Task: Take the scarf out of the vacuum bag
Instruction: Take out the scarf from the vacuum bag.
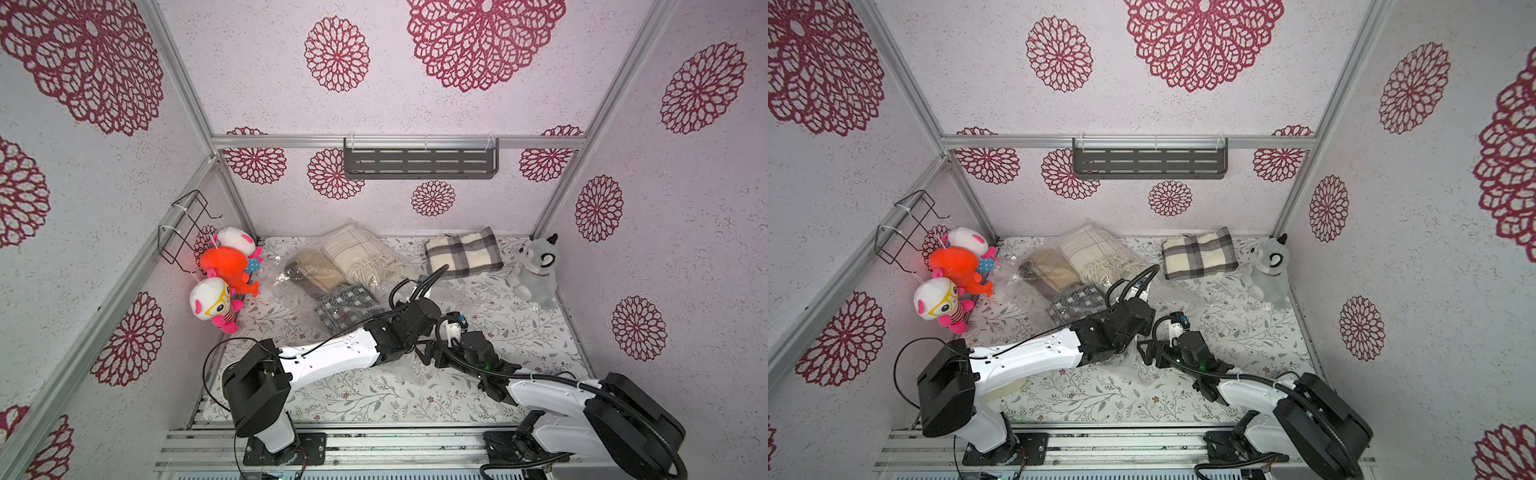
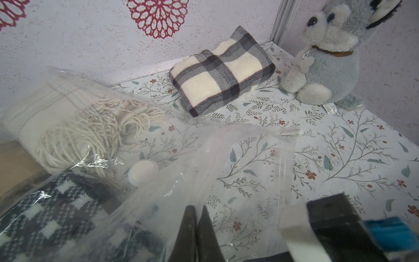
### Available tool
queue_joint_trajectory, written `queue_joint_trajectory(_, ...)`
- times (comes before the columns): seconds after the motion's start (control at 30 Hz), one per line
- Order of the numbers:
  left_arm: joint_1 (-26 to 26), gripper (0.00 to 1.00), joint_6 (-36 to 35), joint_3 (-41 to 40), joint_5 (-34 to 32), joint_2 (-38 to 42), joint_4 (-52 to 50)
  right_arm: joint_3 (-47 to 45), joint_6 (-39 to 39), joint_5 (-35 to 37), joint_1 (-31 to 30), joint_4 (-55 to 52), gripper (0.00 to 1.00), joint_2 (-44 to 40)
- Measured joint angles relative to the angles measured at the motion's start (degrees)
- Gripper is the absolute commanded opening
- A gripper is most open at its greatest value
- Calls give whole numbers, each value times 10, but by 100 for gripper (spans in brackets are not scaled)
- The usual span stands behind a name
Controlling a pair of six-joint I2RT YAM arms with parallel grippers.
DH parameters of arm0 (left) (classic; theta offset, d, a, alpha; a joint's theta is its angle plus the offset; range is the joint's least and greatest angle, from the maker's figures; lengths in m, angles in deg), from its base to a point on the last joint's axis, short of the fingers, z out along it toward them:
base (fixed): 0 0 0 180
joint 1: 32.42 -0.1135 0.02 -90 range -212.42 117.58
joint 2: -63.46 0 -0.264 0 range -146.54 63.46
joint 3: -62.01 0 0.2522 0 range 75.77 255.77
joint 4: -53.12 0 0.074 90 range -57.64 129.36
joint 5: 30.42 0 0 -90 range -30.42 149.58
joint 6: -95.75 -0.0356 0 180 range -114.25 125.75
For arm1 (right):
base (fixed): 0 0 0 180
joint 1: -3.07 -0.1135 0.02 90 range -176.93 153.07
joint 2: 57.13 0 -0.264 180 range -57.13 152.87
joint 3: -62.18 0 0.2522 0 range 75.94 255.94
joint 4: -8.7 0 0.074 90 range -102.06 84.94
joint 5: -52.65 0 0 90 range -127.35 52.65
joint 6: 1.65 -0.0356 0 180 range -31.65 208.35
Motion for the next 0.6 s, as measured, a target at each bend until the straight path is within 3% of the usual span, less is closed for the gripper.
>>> queue_joint_trajectory(0.17,0,0,0,0,0,1,0,38,-4,17,-18,3,97,62)
queue_joint_trajectory(0.6,0,0,0,-16,-2,16,6,109,-25,20,-39,103,90,237)
